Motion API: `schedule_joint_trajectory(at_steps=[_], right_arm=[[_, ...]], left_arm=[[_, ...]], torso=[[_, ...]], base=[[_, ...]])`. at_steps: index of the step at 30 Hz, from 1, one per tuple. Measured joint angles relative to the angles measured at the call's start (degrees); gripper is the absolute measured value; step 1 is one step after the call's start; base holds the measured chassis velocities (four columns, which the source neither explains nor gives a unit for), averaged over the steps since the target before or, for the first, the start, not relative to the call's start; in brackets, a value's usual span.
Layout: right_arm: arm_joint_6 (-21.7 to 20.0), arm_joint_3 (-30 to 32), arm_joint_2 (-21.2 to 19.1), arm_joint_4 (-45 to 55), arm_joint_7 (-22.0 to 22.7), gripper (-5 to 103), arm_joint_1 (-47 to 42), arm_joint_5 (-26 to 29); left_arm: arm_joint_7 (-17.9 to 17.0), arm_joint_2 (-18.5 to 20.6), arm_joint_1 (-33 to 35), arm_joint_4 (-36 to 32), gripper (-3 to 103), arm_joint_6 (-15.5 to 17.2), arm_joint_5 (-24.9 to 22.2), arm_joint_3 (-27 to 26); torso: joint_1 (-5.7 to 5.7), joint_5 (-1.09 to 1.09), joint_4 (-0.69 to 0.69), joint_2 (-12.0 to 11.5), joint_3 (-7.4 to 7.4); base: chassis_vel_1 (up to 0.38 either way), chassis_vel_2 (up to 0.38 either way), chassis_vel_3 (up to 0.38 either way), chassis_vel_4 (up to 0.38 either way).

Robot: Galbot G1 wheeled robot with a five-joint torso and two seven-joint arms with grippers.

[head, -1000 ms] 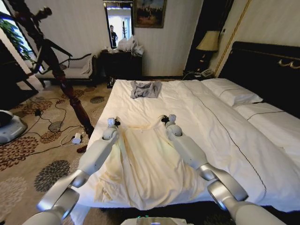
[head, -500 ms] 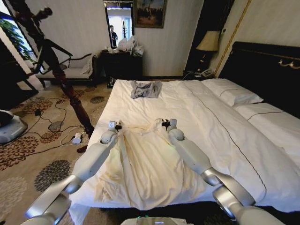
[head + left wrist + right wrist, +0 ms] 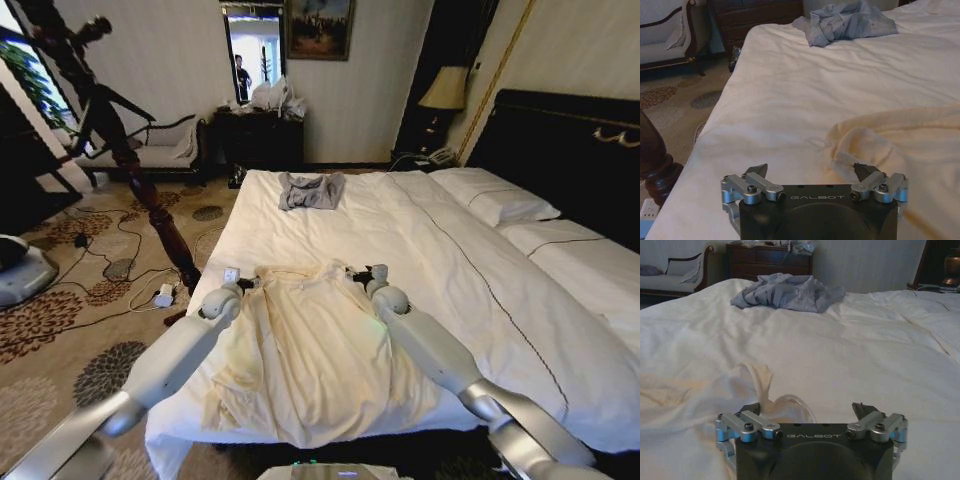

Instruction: Pick up the clothes from the bed and hang them on the clothes hanger.

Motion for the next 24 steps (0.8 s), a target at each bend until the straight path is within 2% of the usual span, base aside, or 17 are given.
schedule_joint_trajectory(at_steps=[2, 3, 4, 6, 8, 10, 12, 14, 16, 18, 20, 22, 24], right_arm=[[0.7, 0.5, -0.8, 1.2, -0.8, 99, -1.1, 0.1], [0.7, 0.5, -0.8, 1.2, -0.8, 99, -1.1, 0.1], [1.4, 0.9, -1.0, 1.6, -1.3, 99, -1.6, 0.2], [4.1, 2.1, -1.3, 2.5, -2.7, 100, -2.7, 1.4], [5.3, 2.5, -1.3, 2.7, -3.1, 100, -2.9, 2.2], [8.8, 3.5, -0.6, 2.9, -4.1, 100, -3.1, 6.1], [10.2, 4.1, 0.3, 2.9, -4.4, 100, -2.7, 10.4], [10.4, 4.3, 0.5, 2.9, -4.4, 100, -2.5, 11.9], [11.1, 5.4, 2.2, 3.0, -4.4, 100, -1.5, 19.9], [11.1, 6.0, 3.3, 3.0, -4.5, 100, -0.9, 24.6], [11.0, 6.3, 4.0, 2.9, -4.0, 100, -0.5, 26.2], [10.6, 6.5, 5.0, 1.6, -2.9, 100, 0.4, 23.4], [9.6, 6.6, 5.0, 1.6, -1.7, 100, 0.6, 23.5]], left_arm=[[0.6, 1.2, 1.1, -1.1, 99, -2.7, 0.8, -0.3], [0.6, 1.2, 1.1, -1.1, 99, -2.7, 0.8, -0.3], [0.8, 1.5, 1.5, -1.6, 100, -4.0, 1.0, -0.6], [1.1, 1.5, 2.5, -1.9, 100, -8.9, 1.6, -1.5], [1.1, 1.2, 2.6, -1.9, 100, -10.0, 1.6, -1.8], [1.0, -0.1, 2.7, -1.6, 100, -13.4, 1.0, -2.7], [0.8, -1.3, 2.1, -1.1, 100, -15.7, 0.3, -2.9], [0.6, -1.6, 1.8, -1.0, 100, -16.3, -0.1, -3.0], [0.4, -2.6, 0.7, -1.1, 100, -17.5, -3.4, -3.3], [0.4, -2.6, 0.4, -1.7, 100, -17.5, -6.6, -3.5], [0.4, -2.5, 0.3, -2.0, 100, -17.1, -8.1, -3.7], [0.2, -1.7, 0.2, -2.1, 100, -16.1, -9.2, -3.8], [0.2, -1.2, 0.3, -2.2, 100, -15.4, -9.5, -4.0]], torso=[[-0.01, 0.00, -0.01, 0.0, -0.01], [-0.01, 0.00, -0.01, 0.0, -0.01], [-0.01, 0.01, 0.00, 0.0, -0.01], [-0.01, 0.00, 0.02, 0.0, -0.01], [0.00, 0.00, 0.02, 0.0, -0.01], [0.00, 0.00, 0.00, 0.0, -0.01], [0.00, 0.00, 0.00, 0.0, 0.00], [0.00, 0.00, 0.00, 0.0, 0.00], [0.01, 0.00, 0.00, 0.0, 0.00], [0.01, 0.00, 0.00, 0.0, 0.00], [0.01, 0.00, 0.00, 0.0, 0.00], [0.01, 0.00, 0.04, 0.0, 0.00], [0.01, 0.00, 0.03, 0.0, 0.00]], base=[[0.000, 0.000, 0.000, 0.000], [0.000, 0.000, 0.000, 0.000], [0.000, 0.000, 0.000, 0.000], [0.000, 0.000, 0.000, 0.000], [0.000, 0.000, 0.000, 0.000], [0.000, 0.000, 0.000, 0.000], [0.000, 0.000, 0.000, 0.000], [0.000, 0.000, 0.000, 0.000], [0.000, 0.000, 0.000, 0.000], [0.000, 0.000, 0.000, 0.000], [0.000, 0.000, 0.000, 0.000], [0.000, 0.000, 0.000, 0.000], [0.000, 0.000, 0.000, 0.000]])
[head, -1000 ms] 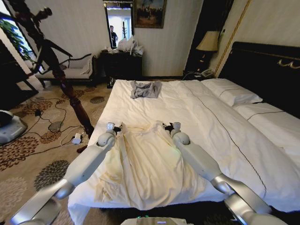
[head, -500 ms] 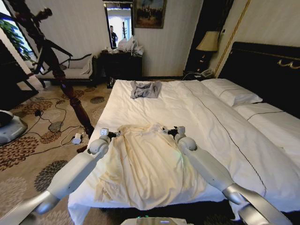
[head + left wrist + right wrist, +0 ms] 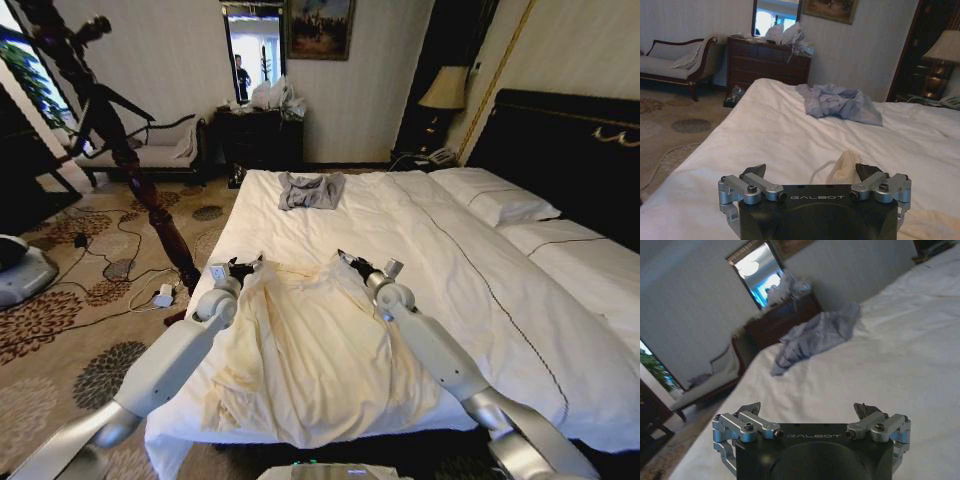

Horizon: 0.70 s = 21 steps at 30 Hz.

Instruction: Pick up the clothes from the bed and hang them on the clothes hanger.

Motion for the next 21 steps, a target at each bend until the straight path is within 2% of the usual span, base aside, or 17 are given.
schedule_joint_trajectory(at_steps=[2, 3, 4, 5, 6, 8, 9, 11, 12, 13, 17, 21], right_arm=[[-1.8, -0.5, -0.4, -0.4, 2.4, 100, 0.2, -6.5], [-1.8, -1.0, -1.1, -0.5, 2.5, 100, 0.1, -9.1], [-1.8, -1.0, -1.1, -0.5, 2.5, 100, 0.1, -9.1], [-2.0, -1.0, -1.5, -0.1, 2.5, 100, -0.2, -9.7], [-2.2, -0.8, -1.7, 0.7, 2.4, 100, -0.7, -9.6], [-1.9, -0.5, -2.2, 1.2, 1.7, 100, -1.6, -9.9], [-1.9, -0.5, -2.2, 1.2, 1.7, 100, -1.6, -9.9], [-1.6, -0.2, -2.8, 1.5, 0.9, 100, -2.7, -10.3], [-1.5, 0.0, -2.9, 1.6, 0.8, 100, -3.2, -10.6], [-1.5, 0.0, -2.9, 1.6, 0.8, 100, -3.2, -10.6], [-1.2, 0.7, -3.4, 2.6, 0.3, 100, -4.8, -11.2], [-1.1, 0.8, -3.9, 2.9, 0.1, 100, -5.2, -11.8]], left_arm=[[-1.5, 0.9, 0.0, 0.4, 100, 4.5, 3.8, 0.3], [-1.2, 1.8, -0.1, 1.1, 100, 5.0, 8.1, 1.0], [-1.2, 1.8, -0.1, 1.1, 100, 5.0, 8.1, 1.0], [-0.6, 2.4, 0.0, 1.6, 100, 4.4, 10.8, 1.4], [0.1, 2.6, 0.3, 1.3, 100, 3.7, 10.1, 1.4], [0.6, 2.2, 0.8, 0.1, 100, 3.1, 4.1, 0.7], [0.6, 2.2, 0.8, 0.1, 100, 3.1, 4.1, 0.7], [2.2, 1.5, 0.7, -0.6, 100, 1.7, -2.3, -0.1], [3.7, 1.4, 0.5, -0.8, 100, 0.9, -4.2, -0.2], [3.7, 1.4, 0.5, -0.8, 100, 0.9, -4.2, -0.2], [10.4, 1.9, -0.4, -3.1, 100, -1.3, -14.5, -0.2], [11.8, 1.0, -0.9, -2.9, 100, -2.2, -15.9, 0.0]], torso=[[-0.01, -0.01, -0.02, 0.0, 0.00], [0.00, 0.00, -0.04, 0.0, 0.00], [0.00, 0.00, -0.04, 0.0, 0.00], [0.00, 0.00, -0.03, 0.0, 0.01], [0.00, 0.01, -0.04, 0.0, 0.00], [0.00, -0.02, 0.00, 0.0, 0.00], [0.00, -0.02, 0.00, 0.0, 0.00], [-0.01, 0.00, -0.04, 0.0, 0.00], [-0.01, 0.00, -0.05, 0.0, 0.00], [-0.01, 0.00, -0.05, 0.0, 0.00], [0.00, 0.02, -0.02, 0.0, 0.00], [-0.01, 0.00, -0.01, 0.0, 0.00]], base=[[0.000, 0.000, 0.000, 0.000], [0.000, 0.000, 0.000, 0.000], [0.000, 0.000, 0.000, 0.000], [0.000, 0.000, 0.000, 0.000], [0.000, 0.000, 0.000, 0.000], [0.000, 0.000, 0.000, 0.000], [0.000, 0.000, 0.000, 0.000], [0.000, 0.000, 0.000, 0.000], [0.000, 0.000, 0.000, 0.000], [0.000, 0.000, 0.000, 0.000], [0.000, 0.000, 0.000, 0.000], [0.000, 0.000, 0.000, 0.000]])
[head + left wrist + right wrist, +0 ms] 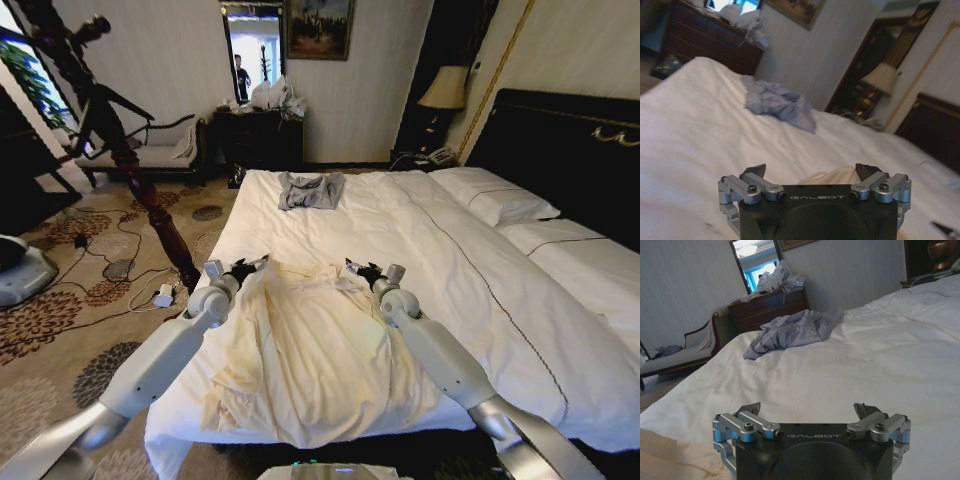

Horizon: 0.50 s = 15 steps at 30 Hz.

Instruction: Pick up the clothes from the bed and hang them on the clothes hanger.

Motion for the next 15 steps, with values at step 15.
schedule_joint_trajectory(at_steps=[15], right_arm=[[0.1, 2.6, -3.4, 3.0, 0.0, 100, -3.9, -1.0]], left_arm=[[-7.7, -0.1, 1.3, -4.5, 100, 3.4, -0.1, -7.7]], torso=[[0.00, -0.01, -0.01, 0.0, 0.00]], base=[[0.004, 0.009, 0.001, 0.002]])
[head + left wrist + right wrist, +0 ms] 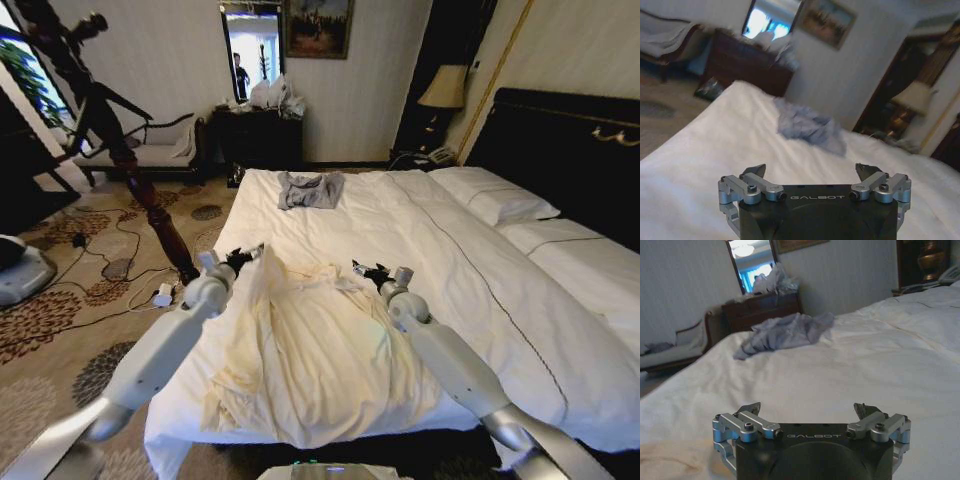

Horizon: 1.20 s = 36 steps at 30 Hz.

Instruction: Pick up the clothes from the bed and hang them on the clothes hanger.

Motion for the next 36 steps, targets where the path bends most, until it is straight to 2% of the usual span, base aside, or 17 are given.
schedule_joint_trajectory(at_steps=[1, 3, 6, 8, 11, 14, 16, 19, 22, 23, 26, 32, 36], right_arm=[[0.0, 0.2, -0.2, 0.2, 0.0, 100, -0.3, 0.0], [0.0, 0.5, -0.4, 0.4, 0.0, 100, -0.6, -0.1], [0.0, 1.1, -0.4, 1.4, 0.1, 100, -1.3, -0.1], [0.0, 1.8, -0.7, 2.4, 0.3, 100, -2.6, -0.6], [0.0, 3.9, -1.5, 4.4, 0.5, 100, -6.1, -2.2], [0.1, 5.5, -2.3, 6.3, 0.5, 100, -8.6, -4.4], [0.6, 8.2, -3.8, 10.3, 0.6, 100, -12.9, -8.7], [0.9, 9.8, -4.7, 13.1, 0.7, 100, -15.6, -10.9], [1.2, 14.4, -5.6, 18.8, 1.5, 100, -22.3, -15.1], [1.2, 14.4, -5.6, 18.8, 1.5, 100, -22.3, -15.1], [1.6, 18.9, -5.6, 23.3, 2.1, 100, -29.2, -17.4], [3.3, 25.9, -5.0, 32.3, 1.3, 100, -39.4, -23.2], [3.5, 28.3, -4.0, 35.9, 1.1, 100, -42.7, -24.5]], left_arm=[[-1.0, 0.2, -0.1, 0.4, 100, 2.1, 1.5, 0.2], [1.4, 0.8, -0.2, 3.6, 100, 0.1, 12.2, 1.7], [1.6, 0.9, 0.2, 2.9, 100, -0.2, 14.5, 2.2], [0.2, 0.9, 1.0, 1.8, 100, -0.9, 16.8, 2.2], [-0.8, 1.9, 4.2, -0.5, 100, -2.9, 21.0, 1.5], [-1.2, 3.2, 6.6, -2.1, 100, -3.5, 22.8, 0.7], [-2.2, 5.1, 11.9, -5.7, 100, -4.3, 25.3, -1.8], [-2.8, 5.7, 15.1, -8.0, 100, -4.4, 25.9, -4.3], [-3.1, 6.5, 22.1, -12.6, 100, -4.7, 27.9, -10.0], [-3.1, 6.5, 22.1, -12.6, 100, -4.7, 27.9, -10.0], [-3.1, 7.0, 28.1, -16.7, 100, -5.1, 29.6, -15.0], [-2.2, 6.4, 40.9, -22.8, 100, -6.9, 34.2, -25.0], [-1.4, 5.2, 46.2, -25.6, 100, -8.3, 36.2, -29.5]], torso=[[-0.02, 0.06, -0.05, 0.0, -0.03], [0.00, -0.05, -0.02, 0.0, 0.02], [0.03, 0.01, 0.02, 0.0, 0.01], [0.02, 0.00, 0.03, 0.0, 0.01], [0.00, 0.02, -0.04, 0.0, -0.01], [0.00, 0.01, -0.03, 0.0, 0.00], [0.00, 0.01, 0.02, 0.0, 0.00], [0.00, -0.02, 0.00, 0.0, -0.01], [-0.01, -0.03, 0.01, 0.0, -0.01], [-0.01, -0.03, 0.01, 0.0, -0.01], [-0.01, 0.02, -0.02, 0.0, -0.01], [-0.02, -0.02, 0.01, 0.0, -0.01], [-0.02, 0.00, 0.01, 0.0, -0.01]], base=[[0.000, 0.000, 0.000, 0.000], [0.000, 0.000, 0.000, 0.000], [0.000, 0.000, 0.000, 0.000], [0.000, 0.000, 0.000, 0.000], [0.000, 0.000, 0.000, 0.000], [0.000, 0.000, 0.000, 0.000], [0.000, 0.000, 0.000, 0.000], [0.000, 0.000, 0.000, 0.000], [0.000, 0.000, 0.000, 0.000], [0.000, 0.000, 0.000, 0.000], [0.000, 0.000, 0.000, 0.000], [0.000, 0.000, 0.000, 0.000], [0.000, 0.000, 0.000, 0.000]])
